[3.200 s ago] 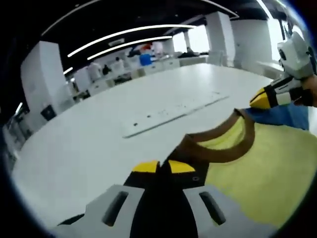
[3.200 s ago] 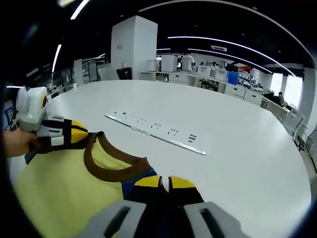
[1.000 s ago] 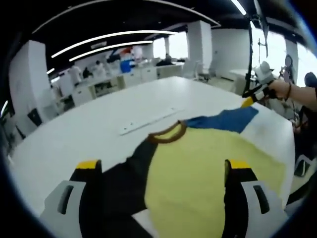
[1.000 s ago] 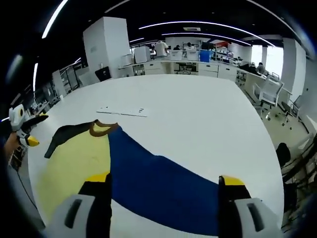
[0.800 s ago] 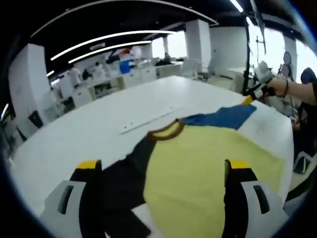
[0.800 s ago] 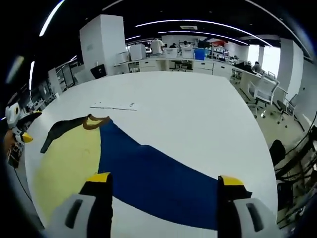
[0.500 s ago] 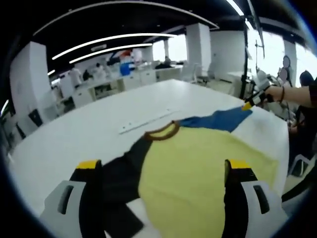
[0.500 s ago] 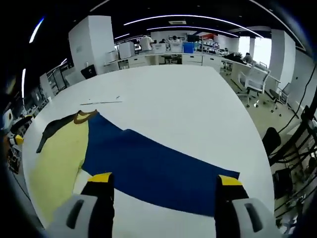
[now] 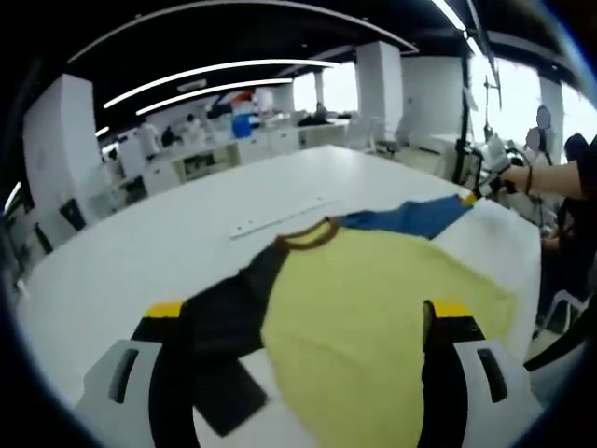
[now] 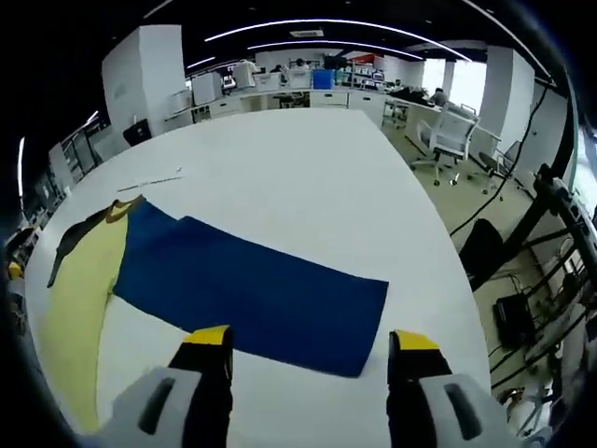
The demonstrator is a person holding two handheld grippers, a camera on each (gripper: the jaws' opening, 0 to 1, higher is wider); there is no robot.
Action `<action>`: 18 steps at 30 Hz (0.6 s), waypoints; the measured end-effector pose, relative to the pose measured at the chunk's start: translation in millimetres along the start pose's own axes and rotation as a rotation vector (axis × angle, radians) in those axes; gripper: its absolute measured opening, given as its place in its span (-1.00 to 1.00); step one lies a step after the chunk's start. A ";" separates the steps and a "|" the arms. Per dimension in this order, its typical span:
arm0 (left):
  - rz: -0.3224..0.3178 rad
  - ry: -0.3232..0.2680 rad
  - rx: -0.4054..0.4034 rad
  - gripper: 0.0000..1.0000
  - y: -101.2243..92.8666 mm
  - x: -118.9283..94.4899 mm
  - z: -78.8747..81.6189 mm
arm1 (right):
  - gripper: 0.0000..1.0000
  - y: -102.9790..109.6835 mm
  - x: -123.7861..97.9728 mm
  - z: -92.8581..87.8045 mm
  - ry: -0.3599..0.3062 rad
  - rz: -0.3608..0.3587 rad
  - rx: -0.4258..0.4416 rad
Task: Fold the garment on the visible template until the final outline fits inside the template.
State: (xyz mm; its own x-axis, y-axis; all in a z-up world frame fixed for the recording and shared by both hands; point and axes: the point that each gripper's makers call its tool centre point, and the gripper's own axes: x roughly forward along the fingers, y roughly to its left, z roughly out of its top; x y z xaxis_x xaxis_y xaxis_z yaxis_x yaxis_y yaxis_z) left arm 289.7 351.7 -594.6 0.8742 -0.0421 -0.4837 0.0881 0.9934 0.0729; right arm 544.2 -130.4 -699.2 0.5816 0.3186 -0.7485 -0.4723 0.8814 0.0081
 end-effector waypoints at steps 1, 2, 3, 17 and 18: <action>0.002 0.007 -0.003 0.98 -0.6 -0.9 -1.4 | 0.19 -0.3 -1.2 -0.7 0.001 -0.007 -0.004; 0.003 0.008 -0.002 0.98 -1.4 -1.9 -1.5 | 0.13 -0.4 -1.9 -1.3 0.002 -0.008 -0.006; 0.005 0.003 0.001 0.98 -3.2 -3.9 -0.6 | 0.10 -1.0 -2.4 -2.3 0.003 -0.011 -0.007; 0.025 -0.057 -0.009 0.98 -3.4 -15.5 11.1 | -0.52 -16.8 -1.9 -19.8 0.065 -0.054 0.030; 0.021 -0.062 -0.015 0.98 -3.4 -15.9 12.1 | -0.53 -17.4 -1.2 -20.0 0.065 -0.056 0.031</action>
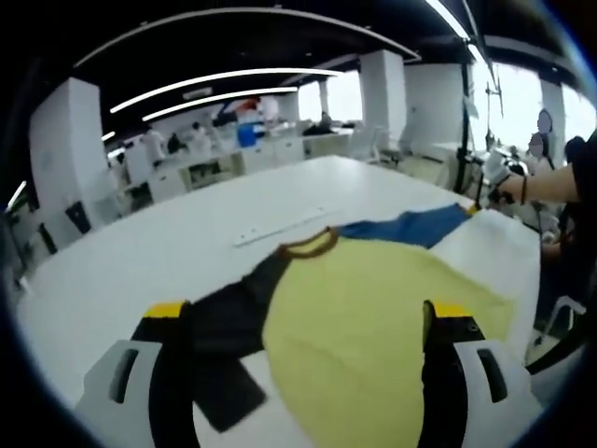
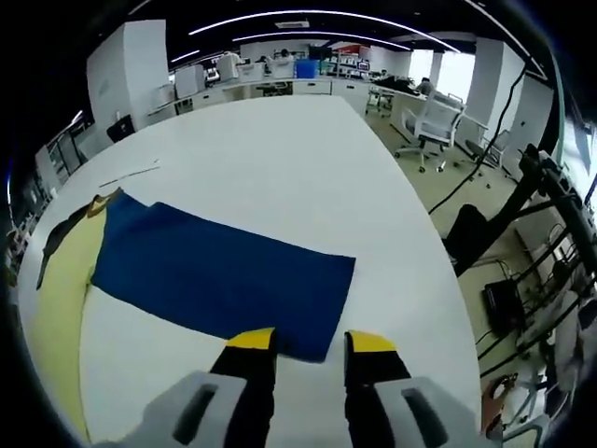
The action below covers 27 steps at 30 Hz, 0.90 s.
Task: Fold the garment on the visible template until the final outline fits inside the template.
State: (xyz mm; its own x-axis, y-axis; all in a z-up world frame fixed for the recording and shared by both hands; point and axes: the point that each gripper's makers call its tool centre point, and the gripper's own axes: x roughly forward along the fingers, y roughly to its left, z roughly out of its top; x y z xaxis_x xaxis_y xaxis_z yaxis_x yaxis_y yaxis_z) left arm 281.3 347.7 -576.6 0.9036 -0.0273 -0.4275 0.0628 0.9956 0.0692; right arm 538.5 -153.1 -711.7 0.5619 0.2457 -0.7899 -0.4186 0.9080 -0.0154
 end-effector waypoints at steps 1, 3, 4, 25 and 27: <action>-0.001 -0.004 -0.006 0.98 0.6 -0.3 0.8 | -0.54 -0.8 1.2 -0.6 0.004 -0.003 0.016; 0.006 -0.007 -0.009 0.98 2.5 -1.0 1.8 | -0.59 -1.1 3.5 0.0 0.001 0.002 0.046; 0.011 -0.008 -0.007 0.98 3.7 -1.3 2.2 | -0.63 -2.9 4.8 -3.5 0.023 -0.005 0.051; 0.029 0.015 -0.006 0.98 5.2 -22.5 -3.9 | -1.00 0.1 -1.3 -4.1 0.048 -0.010 0.043; 0.028 0.013 -0.002 0.98 5.0 -25.0 -3.5 | -1.00 -0.3 -2.7 -5.7 0.056 -0.011 0.035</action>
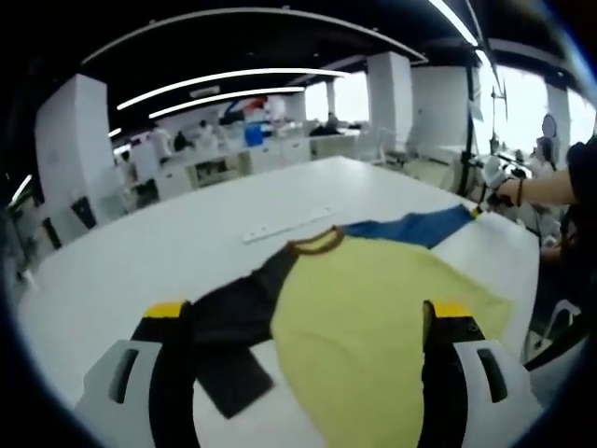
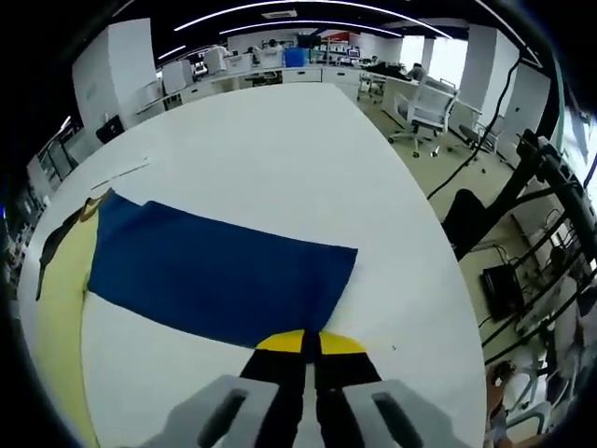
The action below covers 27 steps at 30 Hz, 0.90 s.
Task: Fold the garment on the visible template until the final outline fits inside the template.
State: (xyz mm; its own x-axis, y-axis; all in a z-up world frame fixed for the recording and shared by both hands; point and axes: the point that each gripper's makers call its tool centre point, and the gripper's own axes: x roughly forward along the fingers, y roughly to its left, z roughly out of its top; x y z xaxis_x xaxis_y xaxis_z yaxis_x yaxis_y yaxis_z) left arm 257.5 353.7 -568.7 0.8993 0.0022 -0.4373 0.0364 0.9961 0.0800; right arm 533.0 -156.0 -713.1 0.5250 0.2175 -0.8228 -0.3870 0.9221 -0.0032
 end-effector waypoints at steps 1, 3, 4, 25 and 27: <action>0.001 0.000 0.000 0.98 0.1 -1.4 0.0 | -1.00 -0.2 -0.2 -0.6 0.003 0.000 0.000; -0.001 0.005 -0.001 0.98 0.0 -2.9 -1.1 | -1.00 -0.1 -0.4 -1.1 0.005 0.000 0.004; -0.001 0.008 -0.002 0.98 0.6 -3.3 -1.8 | -1.00 0.1 -0.9 -1.9 0.010 0.001 0.001; -0.030 0.058 0.034 0.98 -13.7 -23.7 -13.6 | -1.00 4.7 -16.4 -6.6 0.017 -0.011 0.009; -0.037 0.056 0.027 0.98 -16.9 -25.7 -15.5 | -1.00 5.5 -18.9 -6.8 0.018 -0.010 0.010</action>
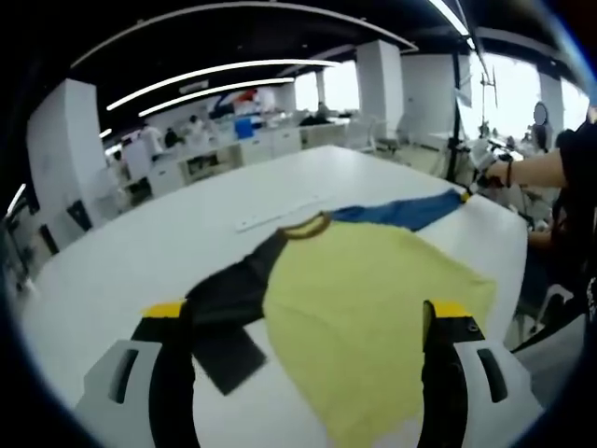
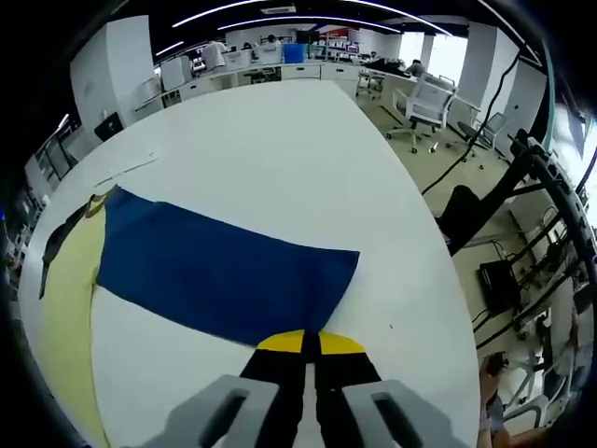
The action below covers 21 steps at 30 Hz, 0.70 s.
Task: Fold the garment on the visible template until the final outline fits inside the template.
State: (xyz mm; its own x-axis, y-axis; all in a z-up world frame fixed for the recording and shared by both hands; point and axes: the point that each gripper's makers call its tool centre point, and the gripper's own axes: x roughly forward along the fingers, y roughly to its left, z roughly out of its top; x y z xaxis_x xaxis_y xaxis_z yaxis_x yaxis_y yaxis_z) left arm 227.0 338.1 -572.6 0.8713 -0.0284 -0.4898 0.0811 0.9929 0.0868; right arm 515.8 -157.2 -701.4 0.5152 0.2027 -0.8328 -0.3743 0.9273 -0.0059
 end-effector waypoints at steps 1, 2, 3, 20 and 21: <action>-0.002 0.000 -0.005 0.98 -0.9 -0.3 -1.1 | -1.00 0.2 -1.4 0.5 -0.002 -0.001 0.000; -0.005 0.005 -0.008 0.98 -2.5 -0.8 -2.9 | -1.00 1.1 -2.6 1.0 -0.005 -0.001 -0.003; -0.008 0.009 -0.008 0.98 -4.0 -1.4 -4.2 | -1.00 2.5 -4.4 1.9 -0.006 0.001 -0.008; -0.022 0.006 -0.006 0.98 -13.6 -18.2 -9.0 | -1.00 34.9 -24.0 24.8 -0.037 0.033 -0.065; -0.023 0.006 -0.005 0.98 -14.0 -18.9 -9.0 | -1.00 38.2 -24.6 26.0 -0.039 0.038 -0.070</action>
State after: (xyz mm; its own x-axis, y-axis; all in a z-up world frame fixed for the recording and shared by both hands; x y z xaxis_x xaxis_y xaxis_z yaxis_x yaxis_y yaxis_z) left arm 205.1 325.7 -572.4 0.8666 -0.0501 -0.4965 0.0980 0.9926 0.0710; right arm 508.9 -118.5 -666.8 0.5289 0.2507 -0.8108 -0.4462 0.8948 -0.0144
